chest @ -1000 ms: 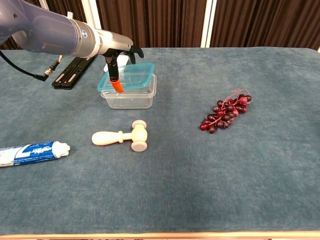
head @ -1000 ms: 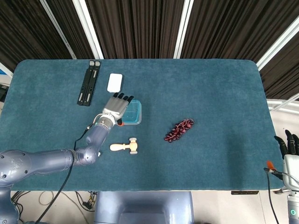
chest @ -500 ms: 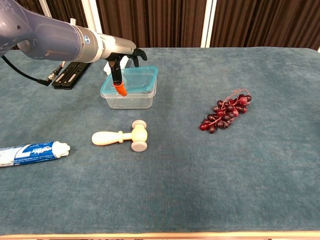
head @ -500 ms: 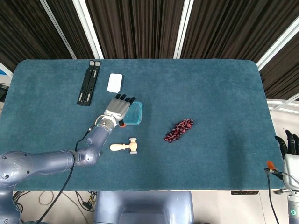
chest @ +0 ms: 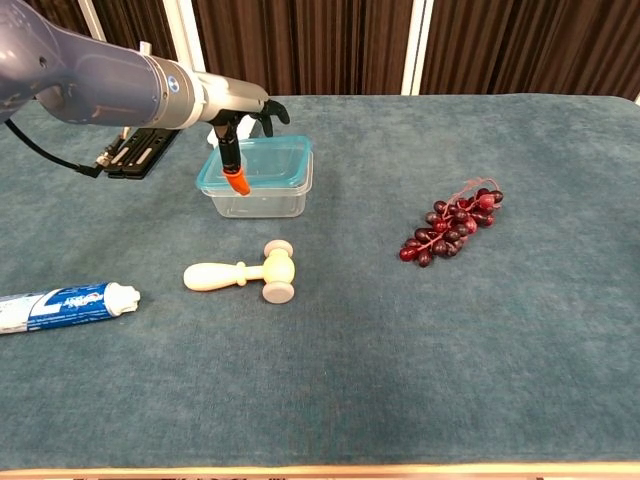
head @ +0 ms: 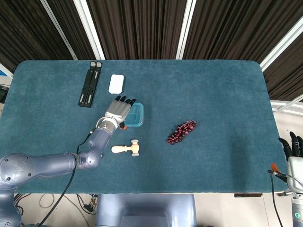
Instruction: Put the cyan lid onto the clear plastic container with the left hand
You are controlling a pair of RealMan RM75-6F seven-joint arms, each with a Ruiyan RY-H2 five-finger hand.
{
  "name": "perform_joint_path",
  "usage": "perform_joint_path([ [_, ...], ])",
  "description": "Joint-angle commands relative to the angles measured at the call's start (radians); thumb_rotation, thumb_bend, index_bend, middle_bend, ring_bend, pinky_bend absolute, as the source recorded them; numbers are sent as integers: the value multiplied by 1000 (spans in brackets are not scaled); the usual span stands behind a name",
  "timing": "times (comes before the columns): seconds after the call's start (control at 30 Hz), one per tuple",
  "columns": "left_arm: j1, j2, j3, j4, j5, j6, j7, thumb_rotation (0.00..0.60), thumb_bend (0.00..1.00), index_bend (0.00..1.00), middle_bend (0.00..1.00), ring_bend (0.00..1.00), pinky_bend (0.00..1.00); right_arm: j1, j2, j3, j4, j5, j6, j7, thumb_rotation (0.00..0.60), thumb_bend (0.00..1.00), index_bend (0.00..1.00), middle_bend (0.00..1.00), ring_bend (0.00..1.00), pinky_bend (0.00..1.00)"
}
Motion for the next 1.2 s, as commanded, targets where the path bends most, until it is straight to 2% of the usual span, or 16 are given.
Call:
perform_joint_path([
  [0.03, 1, -3, -1, 5, -2, 0, 2, 600, 314, 0, 339, 0, 51, 0, 0, 0, 0, 1, -1, 0, 600, 291, 185, 40, 31, 0],
  [0.6, 9, -28, -14, 17, 8, 11, 20, 600, 311, 0, 339, 0, 51, 0, 0, 1, -2, 5, -2, 0, 600, 290, 185, 40, 31, 0],
  [1.2, -9, -46, -47, 11, -101, 80, 90, 600, 310, 0, 340, 0, 51, 0, 1, 0, -3, 9, -7, -1, 600, 291, 185, 40, 31, 0],
])
